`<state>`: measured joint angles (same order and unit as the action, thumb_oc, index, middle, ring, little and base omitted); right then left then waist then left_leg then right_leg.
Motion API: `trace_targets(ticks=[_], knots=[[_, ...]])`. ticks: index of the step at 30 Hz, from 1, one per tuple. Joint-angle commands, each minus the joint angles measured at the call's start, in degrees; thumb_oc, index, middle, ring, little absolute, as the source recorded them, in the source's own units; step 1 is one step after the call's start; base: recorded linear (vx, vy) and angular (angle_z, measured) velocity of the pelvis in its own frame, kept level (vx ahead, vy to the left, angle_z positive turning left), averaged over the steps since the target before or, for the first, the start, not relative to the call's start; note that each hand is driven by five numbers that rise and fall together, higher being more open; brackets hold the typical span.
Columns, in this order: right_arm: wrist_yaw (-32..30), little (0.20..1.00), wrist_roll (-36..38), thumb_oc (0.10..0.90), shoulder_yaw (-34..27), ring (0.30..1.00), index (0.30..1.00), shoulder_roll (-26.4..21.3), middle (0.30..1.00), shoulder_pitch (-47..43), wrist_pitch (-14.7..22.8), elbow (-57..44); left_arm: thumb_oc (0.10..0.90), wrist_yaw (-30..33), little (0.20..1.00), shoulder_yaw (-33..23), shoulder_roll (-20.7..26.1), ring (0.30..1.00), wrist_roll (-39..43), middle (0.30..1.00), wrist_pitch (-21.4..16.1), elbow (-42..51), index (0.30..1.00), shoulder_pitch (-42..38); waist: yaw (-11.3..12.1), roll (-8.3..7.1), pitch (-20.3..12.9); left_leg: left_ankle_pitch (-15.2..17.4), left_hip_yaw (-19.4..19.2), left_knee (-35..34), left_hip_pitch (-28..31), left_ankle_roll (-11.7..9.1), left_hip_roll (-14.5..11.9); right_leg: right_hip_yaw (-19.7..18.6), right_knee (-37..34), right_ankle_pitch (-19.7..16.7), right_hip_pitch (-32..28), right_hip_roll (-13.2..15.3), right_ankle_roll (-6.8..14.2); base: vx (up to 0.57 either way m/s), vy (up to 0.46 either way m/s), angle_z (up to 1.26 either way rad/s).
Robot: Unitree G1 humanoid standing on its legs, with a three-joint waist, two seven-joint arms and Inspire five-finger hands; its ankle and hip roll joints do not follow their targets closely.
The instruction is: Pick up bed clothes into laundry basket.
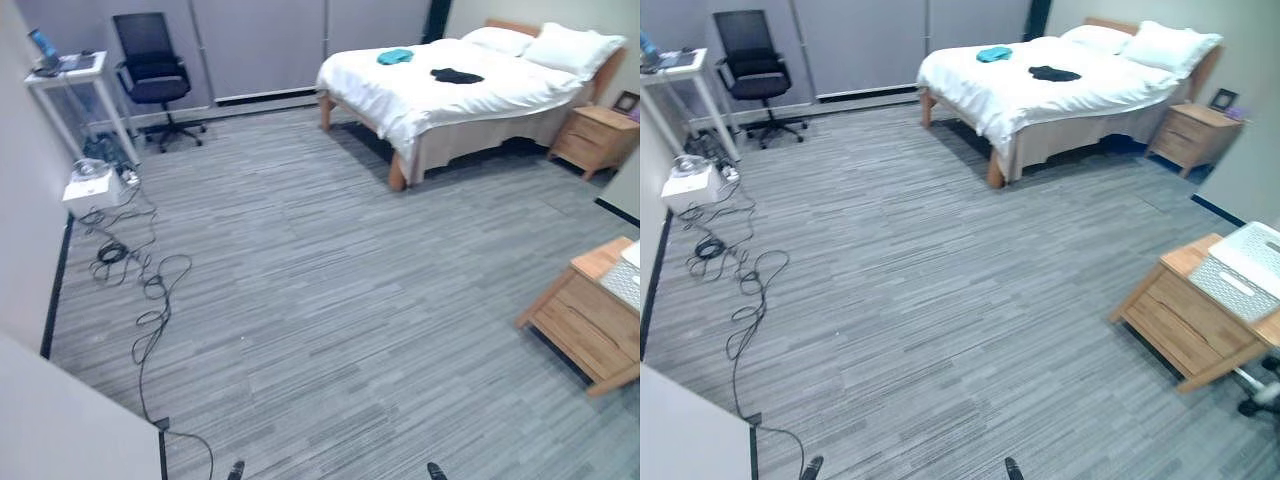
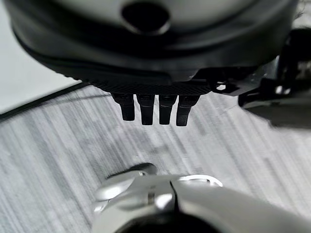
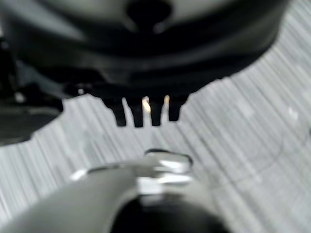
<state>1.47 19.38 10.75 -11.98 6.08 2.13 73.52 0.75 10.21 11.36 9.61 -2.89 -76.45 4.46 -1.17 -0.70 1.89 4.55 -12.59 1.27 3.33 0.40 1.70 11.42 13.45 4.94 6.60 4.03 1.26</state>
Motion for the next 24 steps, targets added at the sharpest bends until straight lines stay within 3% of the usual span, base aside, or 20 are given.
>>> trace_targets(ticks=[1,4,6,9,11,12,13,14,15,16,17,18,24], knots=[[0.6,0.900,1.8,0.800,-1.1,0.900,0.900,-0.6,0.900,-2.2,0.6,6.1,0.800,0.0,0.900,0.7,-2.8,0.900,1.0,0.900,-3.8,-0.9,0.900,-6.2,-0.7,-1.20,1.3,-6.6,-4.4,-6.3,4.2,-5.4,-5.6,-0.1,-18.4,-10.5,-10.8,3.8,7.7,0.00,0.000,0.00],[0.8,0.900,4.1,0.800,-3.7,0.900,0.900,-1.1,0.900,-2.3,-0.1,9.2,0.800,-0.6,0.900,0.9,-2.8,0.900,0.1,0.900,-3.6,-1.3,0.900,-6.3,-0.8,-1.03,1.2,-6.5,-4.3,-6.3,4.4,-5.4,-5.5,0.1,-18.4,-10.3,-11.2,3.9,7.7,0.03,0.013,0.05],[1.1,0.900,17.6,0.800,-9.7,0.900,0.900,-3.0,0.900,-4.0,1.0,6.4,0.800,-1.1,0.900,1.1,-1.1,0.900,-0.1,0.900,-3.5,-0.8,0.900,-7.4,-1.5,-0.85,1.1,-6.2,-4.5,-6.3,5.0,-5.6,-5.6,-0.1,-18.4,-10.1,-11.7,3.8,7.8,0.04,0.019,0.03],[1.4,0.900,19.4,0.800,-11.2,0.900,0.900,-5.6,0.900,-5.3,1.7,2.3,0.800,-1.1,0.900,2.5,1.8,0.900,-1.6,0.900,-3.7,1.8,0.900,-10.1,-2.1,-0.75,0.7,-6.2,-4.9,-6.3,4.8,-5.8,-5.6,-0.5,-18.4,-10.3,-11.3,3.8,8.0,0.00,0.008,-0.03],[0.0,0.900,15.8,0.800,-10.8,0.900,0.900,-12.2,0.900,-9.0,2.1,-8.8,0.800,-1.5,0.900,5.1,8.1,0.900,-1.9,0.900,-3.9,11.2,0.900,-15.6,-2.6,-0.40,1.0,-6.4,-5.1,-6.3,5.0,-6.0,-5.6,-0.6,-18.3,-10.7,-11.2,3.8,8.3,-0.01,0.041,-0.08],[-0.1,0.900,15.8,0.800,-10.8,0.900,0.900,-12.2,0.900,-9.0,2.1,-8.8,0.800,-1.5,0.900,5.1,8.2,0.900,-1.9,0.900,-3.9,11.2,0.900,-15.6,-2.5,-0.43,0.9,-6.5,-5.1,-6.3,4.8,-6.0,-5.6,-0.7,-18.3,-10.8,-11.1,3.8,8.2,-0.03,0.051,-0.04],[-1.1,0.900,11.6,0.800,-9.5,0.900,0.900,-16.3,0.900,-10.4,2.5,-22.8,0.800,-0.5,0.900,4.6,12.5,0.900,-0.9,0.900,-4.2,18.3,0.900,-19.5,-2.9,-0.26,1.3,-6.6,-5.3,-6.3,4.9,-6.0,-5.6,-0.9,-18.0,-11.0,-10.8,3.9,8.5,-0.03,0.036,-0.02],[-1.6,0.900,8.4,0.800,-9.5,0.900,0.900,-18.3,0.900,-10.4,2.7,-30.6,0.800,0.3,0.900,4.5,14.4,0.900,-1.3,0.900,-4.3,24.1,0.900,-21.1,-2.9,-0.17,1.5,-6.6,-5.3,-6.3,4.8,-6.0,-5.6,-0.9,-17.8,-11.1,-10.6,4.0,8.6,-0.03,0.037,-0.03],[-1.6,0.900,8.4,0.800,-9.5,0.900,0.900,-18.3,0.900,-10.3,2.7,-30.7,0.800,0.3,0.900,4.5,14.5,0.900,-1.3,0.900,-4.3,24.1,0.900,-21.1,-2.9,-0.20,1.4,-6.7,-5.3,-6.3,4.6,-6.0,-5.6,-0.9,-17.9,-11.2,-10.5,4.0,8.6,-0.01,0.038,-0.03],[-3.6,0.900,4.7,0.800,-10.8,0.900,0.900,-19.7,0.900,-10.2,3.4,-40.6,0.800,2.6,0.900,3.5,15.9,0.900,-2.3,0.900,-4.2,30.8,0.900,-23.3,-2.9,-0.08,1.8,-6.5,-5.2,-6.3,4.7,-5.9,-5.5,-0.7,-17.7,-11.1,-10.5,4.2,8.8,0.00,0.000,0.00],[-3.6,0.900,4.6,0.800,-10.8,0.900,0.900,-19.7,0.900,-10.2,3.4,-40.7,0.800,2.6,0.900,3.5,15.9,0.900,-2.3,0.900,-4.2,30.9,0.900,-23.3,-2.9,-0.11,1.6,-6.7,-5.2,-6.3,4.5,-5.9,-5.5,-0.7,-17.7,-11.2,-10.3,4.2,8.7,0.00,0.047,0.02],[-5.3,0.900,0.4,0.800,-12.0,0.900,0.900,-20.7,0.900,-10.5,3.7,-48.0,0.800,3.4,0.900,2.6,16.7,0.900,-1.2,0.900,-4.7,38.2,0.900,-23.9,-2.8,-0.06,1.9,-6.6,-5.1,-6.3,4.4,-5.6,-5.4,-0.7,-17.6,-11.3,-10.2,4.4,8.8,0.00,0.032,0.04],[-5.6,0.900,-2.3,0.800,-9.6,0.900,0.900,-18.2,0.900,-12.6,3.5,-49.3,0.800,2.7,0.900,3.3,14.9,0.900,1.3,0.900,-4.7,43.3,0.900,-24.5,-2.2,-0.31,3.4,-6.1,-5.4,-6.3,4.3,-4.9,-4.9,-0.8,-17.3,-11.5,-9.6,5.0,9.2,0.01,0.031,0.00]])
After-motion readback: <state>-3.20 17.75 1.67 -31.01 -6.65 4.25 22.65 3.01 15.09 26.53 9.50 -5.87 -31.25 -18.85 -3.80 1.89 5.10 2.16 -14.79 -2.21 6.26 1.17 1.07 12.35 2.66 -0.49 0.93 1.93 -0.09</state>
